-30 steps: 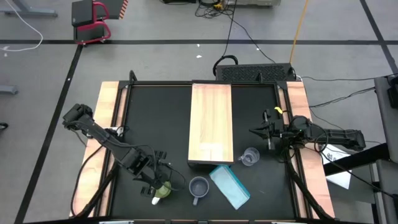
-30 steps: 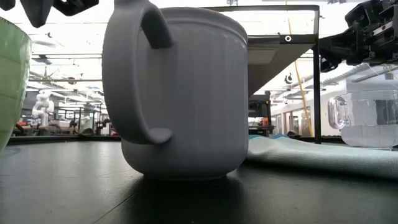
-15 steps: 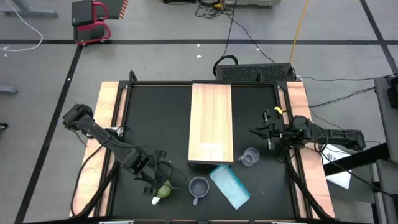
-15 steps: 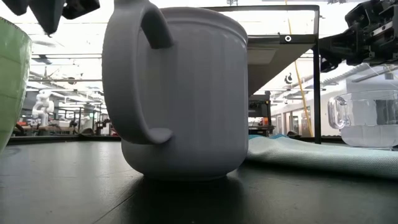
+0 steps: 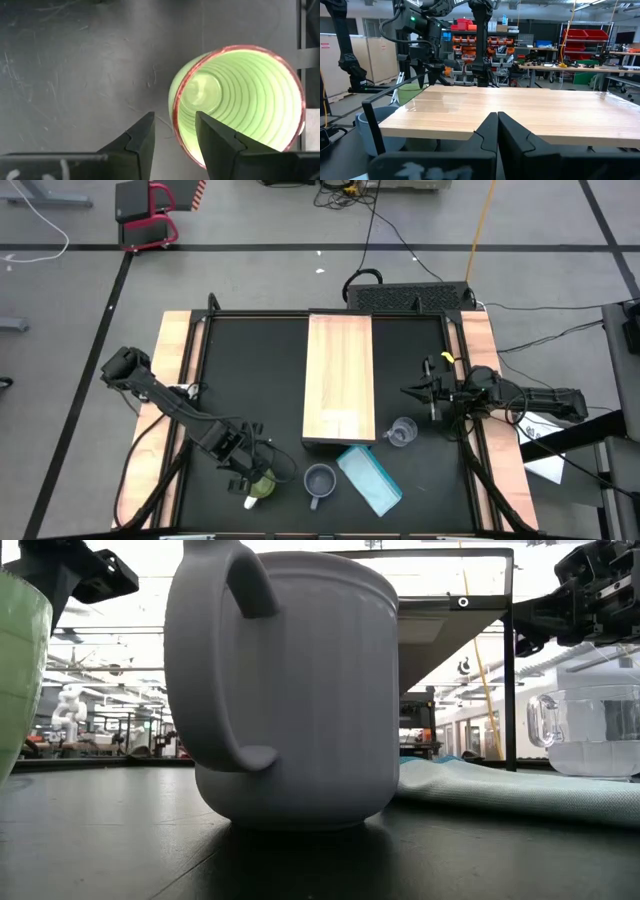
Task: Stack small to large cups/mugs on shelf
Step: Put the green mug on the shelf
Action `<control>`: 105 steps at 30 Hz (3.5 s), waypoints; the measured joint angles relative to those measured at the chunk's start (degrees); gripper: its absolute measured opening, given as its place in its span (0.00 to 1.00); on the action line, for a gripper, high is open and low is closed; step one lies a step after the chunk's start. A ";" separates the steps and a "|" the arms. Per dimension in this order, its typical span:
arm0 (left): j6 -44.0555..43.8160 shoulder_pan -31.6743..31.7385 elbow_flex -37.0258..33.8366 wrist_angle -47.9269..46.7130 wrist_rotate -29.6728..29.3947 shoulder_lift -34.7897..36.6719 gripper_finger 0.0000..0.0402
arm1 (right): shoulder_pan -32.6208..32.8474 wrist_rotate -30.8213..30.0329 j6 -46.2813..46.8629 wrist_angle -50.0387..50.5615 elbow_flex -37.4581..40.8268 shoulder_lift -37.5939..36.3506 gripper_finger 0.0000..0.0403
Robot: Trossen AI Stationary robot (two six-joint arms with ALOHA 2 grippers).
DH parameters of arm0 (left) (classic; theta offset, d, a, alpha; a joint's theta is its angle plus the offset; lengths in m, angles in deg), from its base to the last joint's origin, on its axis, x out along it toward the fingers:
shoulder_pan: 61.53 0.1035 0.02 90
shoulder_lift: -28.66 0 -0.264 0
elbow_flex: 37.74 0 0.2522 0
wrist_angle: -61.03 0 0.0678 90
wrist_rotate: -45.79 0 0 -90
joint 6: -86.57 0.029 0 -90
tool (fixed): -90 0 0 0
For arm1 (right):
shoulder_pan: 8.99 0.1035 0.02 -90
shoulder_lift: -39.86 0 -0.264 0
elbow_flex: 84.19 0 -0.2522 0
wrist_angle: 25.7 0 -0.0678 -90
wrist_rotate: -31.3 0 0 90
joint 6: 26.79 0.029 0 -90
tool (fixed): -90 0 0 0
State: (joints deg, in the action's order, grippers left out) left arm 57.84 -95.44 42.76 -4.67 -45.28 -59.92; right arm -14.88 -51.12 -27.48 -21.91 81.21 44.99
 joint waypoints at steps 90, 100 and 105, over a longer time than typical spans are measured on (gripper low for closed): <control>24.33 7.44 -0.22 12.99 -10.56 26.68 0.00 | 0.01 0.03 0.68 1.66 0.02 -0.02 0.00; 30.67 13.43 -0.22 30.08 -23.49 28.91 0.00 | 0.00 0.02 0.68 1.27 0.00 -0.02 0.00; 22.14 20.04 -0.22 36.62 -24.84 27.68 0.00 | 0.02 0.04 0.61 1.27 0.00 -0.02 0.00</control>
State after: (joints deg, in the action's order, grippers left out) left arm 79.98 -75.41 42.55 31.95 -70.12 -32.24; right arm -14.86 -51.09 -26.86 -20.64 81.21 44.96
